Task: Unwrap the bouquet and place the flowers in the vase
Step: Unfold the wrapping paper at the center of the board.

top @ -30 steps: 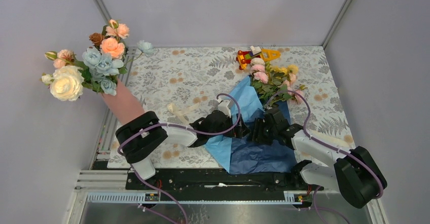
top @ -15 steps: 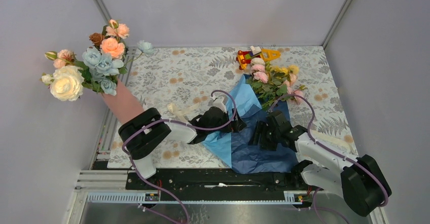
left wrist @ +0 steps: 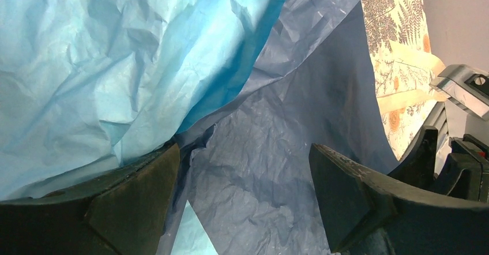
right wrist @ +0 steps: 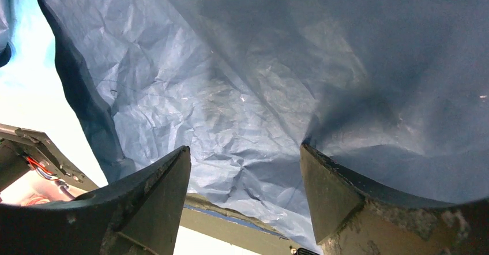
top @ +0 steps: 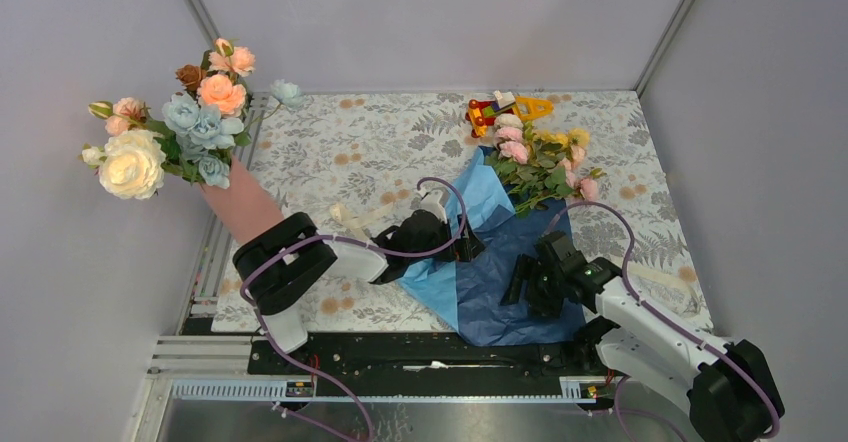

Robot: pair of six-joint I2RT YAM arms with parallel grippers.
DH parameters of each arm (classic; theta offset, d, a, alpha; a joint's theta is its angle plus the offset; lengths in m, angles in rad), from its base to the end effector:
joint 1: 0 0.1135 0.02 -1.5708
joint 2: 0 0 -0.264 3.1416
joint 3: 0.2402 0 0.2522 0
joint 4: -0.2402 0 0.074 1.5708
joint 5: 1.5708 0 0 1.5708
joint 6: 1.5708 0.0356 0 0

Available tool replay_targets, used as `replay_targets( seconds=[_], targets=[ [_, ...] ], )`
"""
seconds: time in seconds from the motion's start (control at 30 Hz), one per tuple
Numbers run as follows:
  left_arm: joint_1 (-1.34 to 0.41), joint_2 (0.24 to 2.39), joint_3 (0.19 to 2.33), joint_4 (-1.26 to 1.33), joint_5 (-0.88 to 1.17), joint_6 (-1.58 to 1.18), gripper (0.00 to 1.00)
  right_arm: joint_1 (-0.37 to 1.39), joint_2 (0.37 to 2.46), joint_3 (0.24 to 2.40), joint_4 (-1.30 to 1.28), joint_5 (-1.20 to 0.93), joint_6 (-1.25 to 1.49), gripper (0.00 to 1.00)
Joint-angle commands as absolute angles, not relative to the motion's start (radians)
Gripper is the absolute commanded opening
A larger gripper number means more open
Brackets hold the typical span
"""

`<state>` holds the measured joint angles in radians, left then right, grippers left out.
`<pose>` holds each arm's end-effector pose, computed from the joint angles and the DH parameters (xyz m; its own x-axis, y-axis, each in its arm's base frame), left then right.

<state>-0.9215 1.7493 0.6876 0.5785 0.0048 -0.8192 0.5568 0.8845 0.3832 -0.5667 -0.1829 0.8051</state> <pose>0.2028 -0.2675 0.1377 -0.7756 -0.1866 -0.6030 0.3404 0.6809 -0.6485 0.1230 0.0842 0.1571 -0.9438 0.2475 -0.2191 0.1246 0.8803 0.4578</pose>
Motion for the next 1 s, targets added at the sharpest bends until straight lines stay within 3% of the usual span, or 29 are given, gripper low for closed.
replay_targets(
  seconds=[0.0, 0.33, 0.7, 0.83, 0.97],
  targets=[
    [-0.909, 1.692, 0.695, 0.619, 0.029, -0.764, 0.92, 0.567, 0.899, 0.352, -0.695, -0.176, 0.814, 0.77],
    [-0.91, 1.471, 0.739, 0.463, 0.132, -0.605, 0.93, 0.568, 0.862, 0.468, -0.767, -0.139, 0.765, 0.83],
    [-0.912, 1.27, 0.682, 0.172, 0.02, -0.448, 0.93, 0.568, 0.761, 0.626, -0.76, 0.074, 0.725, 0.93],
    [-0.939, 1.28, 0.65, 0.129, -0.06, -0.413, 0.86, 0.567, 0.742, 0.677, -0.75, 0.183, 0.694, 0.93],
    [-0.982, 1.305, 0.639, 0.103, -0.116, -0.409, 0.71, 0.568, 0.72, 0.71, -0.708, 0.253, 0.677, 0.92]
  ],
)
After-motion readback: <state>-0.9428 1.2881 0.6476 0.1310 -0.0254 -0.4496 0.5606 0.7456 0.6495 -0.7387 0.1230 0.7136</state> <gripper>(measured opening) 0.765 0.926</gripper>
